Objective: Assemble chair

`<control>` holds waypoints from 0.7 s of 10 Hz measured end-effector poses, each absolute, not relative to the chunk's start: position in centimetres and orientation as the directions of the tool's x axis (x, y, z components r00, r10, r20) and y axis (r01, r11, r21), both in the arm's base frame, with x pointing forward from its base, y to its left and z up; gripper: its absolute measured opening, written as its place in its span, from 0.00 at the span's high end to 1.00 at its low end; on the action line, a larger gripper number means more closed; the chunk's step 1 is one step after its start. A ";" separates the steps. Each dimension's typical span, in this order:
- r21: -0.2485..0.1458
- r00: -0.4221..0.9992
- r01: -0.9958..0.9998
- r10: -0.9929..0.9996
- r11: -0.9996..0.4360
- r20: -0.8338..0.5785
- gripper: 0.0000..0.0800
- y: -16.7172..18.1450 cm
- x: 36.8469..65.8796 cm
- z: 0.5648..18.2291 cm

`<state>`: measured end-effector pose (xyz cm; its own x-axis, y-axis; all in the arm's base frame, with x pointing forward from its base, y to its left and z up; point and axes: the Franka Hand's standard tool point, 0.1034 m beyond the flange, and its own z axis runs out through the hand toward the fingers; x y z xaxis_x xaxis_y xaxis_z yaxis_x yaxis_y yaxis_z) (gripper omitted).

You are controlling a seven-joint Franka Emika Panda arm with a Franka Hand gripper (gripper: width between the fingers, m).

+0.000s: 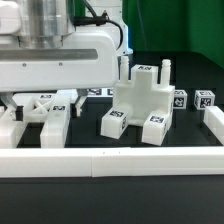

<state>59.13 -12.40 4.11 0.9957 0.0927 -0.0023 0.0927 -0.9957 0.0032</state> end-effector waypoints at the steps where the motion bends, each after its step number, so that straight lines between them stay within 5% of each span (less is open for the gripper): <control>1: 0.001 0.996 0.092 0.091 -0.996 -0.009 0.19 -12.1 59.0 3.7; 7: -0.027 0.997 0.042 0.044 -0.999 -0.066 0.19 -11.7 57.9 2.9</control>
Offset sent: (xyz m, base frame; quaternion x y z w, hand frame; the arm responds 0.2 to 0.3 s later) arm 0.0000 0.0000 0.0000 0.0000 0.0000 0.0000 1.0000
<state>57.87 -11.73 2.88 0.9969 0.0440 -0.0656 0.0423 -0.9988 -0.0266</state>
